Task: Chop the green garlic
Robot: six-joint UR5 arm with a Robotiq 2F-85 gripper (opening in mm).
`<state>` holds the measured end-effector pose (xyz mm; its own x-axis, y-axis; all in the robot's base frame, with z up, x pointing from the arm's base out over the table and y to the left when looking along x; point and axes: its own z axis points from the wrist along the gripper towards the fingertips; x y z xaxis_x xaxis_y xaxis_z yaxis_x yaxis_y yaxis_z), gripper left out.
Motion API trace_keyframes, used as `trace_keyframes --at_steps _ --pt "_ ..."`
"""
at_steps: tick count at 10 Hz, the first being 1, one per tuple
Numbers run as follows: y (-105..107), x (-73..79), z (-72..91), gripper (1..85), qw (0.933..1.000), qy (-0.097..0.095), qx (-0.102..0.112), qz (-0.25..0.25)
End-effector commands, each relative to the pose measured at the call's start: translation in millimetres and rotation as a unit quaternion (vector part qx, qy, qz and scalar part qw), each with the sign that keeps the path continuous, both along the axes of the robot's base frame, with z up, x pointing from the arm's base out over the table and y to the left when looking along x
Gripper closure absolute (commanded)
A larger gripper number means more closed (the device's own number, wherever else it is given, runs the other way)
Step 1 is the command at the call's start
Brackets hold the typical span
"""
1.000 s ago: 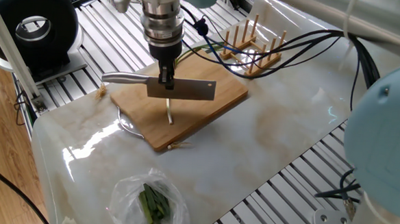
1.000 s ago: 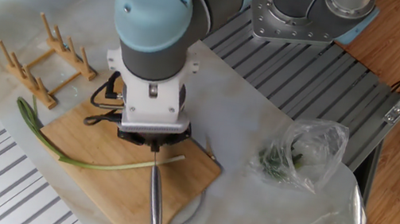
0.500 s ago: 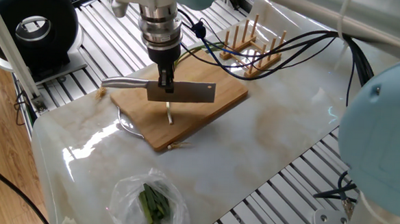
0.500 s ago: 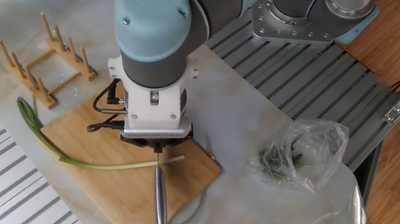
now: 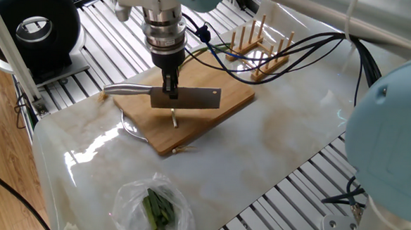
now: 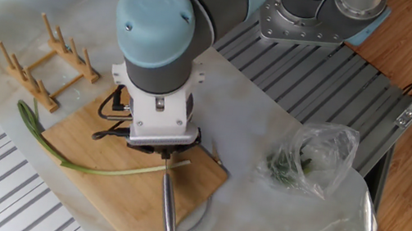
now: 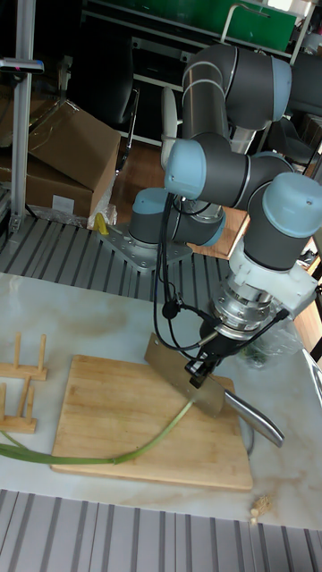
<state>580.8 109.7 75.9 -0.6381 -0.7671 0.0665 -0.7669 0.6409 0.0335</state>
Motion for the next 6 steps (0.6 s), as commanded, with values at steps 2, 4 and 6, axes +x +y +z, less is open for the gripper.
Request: trace_keyframes --at_steps 2,4,6 --pt "4 4.1 5.0 84.3 0.9998 -0.008 0.011 -0.012" --pt "-2 6.8 13.0 84.3 0.9998 -0.011 0.010 -0.011" --pt "-11 6.6 22.2 84.3 0.9997 -0.018 -0.004 -0.018"
